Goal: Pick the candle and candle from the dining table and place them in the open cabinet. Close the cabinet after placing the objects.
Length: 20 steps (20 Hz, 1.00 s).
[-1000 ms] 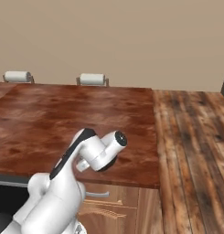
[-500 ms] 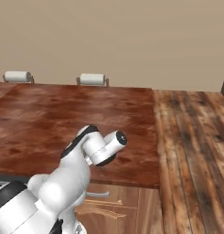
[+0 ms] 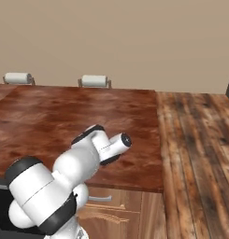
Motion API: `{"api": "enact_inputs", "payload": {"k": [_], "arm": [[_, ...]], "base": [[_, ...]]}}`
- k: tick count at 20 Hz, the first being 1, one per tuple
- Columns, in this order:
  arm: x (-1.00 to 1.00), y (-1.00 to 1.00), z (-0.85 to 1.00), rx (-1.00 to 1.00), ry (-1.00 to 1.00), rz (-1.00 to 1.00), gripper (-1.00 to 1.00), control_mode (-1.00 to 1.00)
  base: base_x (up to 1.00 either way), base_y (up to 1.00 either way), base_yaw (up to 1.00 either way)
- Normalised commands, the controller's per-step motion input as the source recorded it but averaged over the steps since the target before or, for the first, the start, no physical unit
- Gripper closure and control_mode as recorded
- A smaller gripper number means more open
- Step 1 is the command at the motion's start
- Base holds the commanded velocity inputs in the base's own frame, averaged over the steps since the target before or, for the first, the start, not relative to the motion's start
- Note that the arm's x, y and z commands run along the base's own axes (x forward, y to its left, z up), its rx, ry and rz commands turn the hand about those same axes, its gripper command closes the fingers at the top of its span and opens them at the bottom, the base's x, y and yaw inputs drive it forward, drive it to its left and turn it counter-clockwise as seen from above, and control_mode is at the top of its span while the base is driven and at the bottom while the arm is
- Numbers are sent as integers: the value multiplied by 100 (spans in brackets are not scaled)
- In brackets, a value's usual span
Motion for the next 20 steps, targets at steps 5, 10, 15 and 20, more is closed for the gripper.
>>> {"api": "enact_inputs", "payload": {"k": [5,10,15,20], "arm": [[0,5,-6,0,0,1,-100,-100],[-20,18,0,0,-1,0,-100,-100],[-32,10,0,0,0,0,-100,-100],[-21,6,0,0,-1,0,-100,-100]], "base": [[0,0,0],[0,0,0],[0,0,0],[0,0,0]]}}
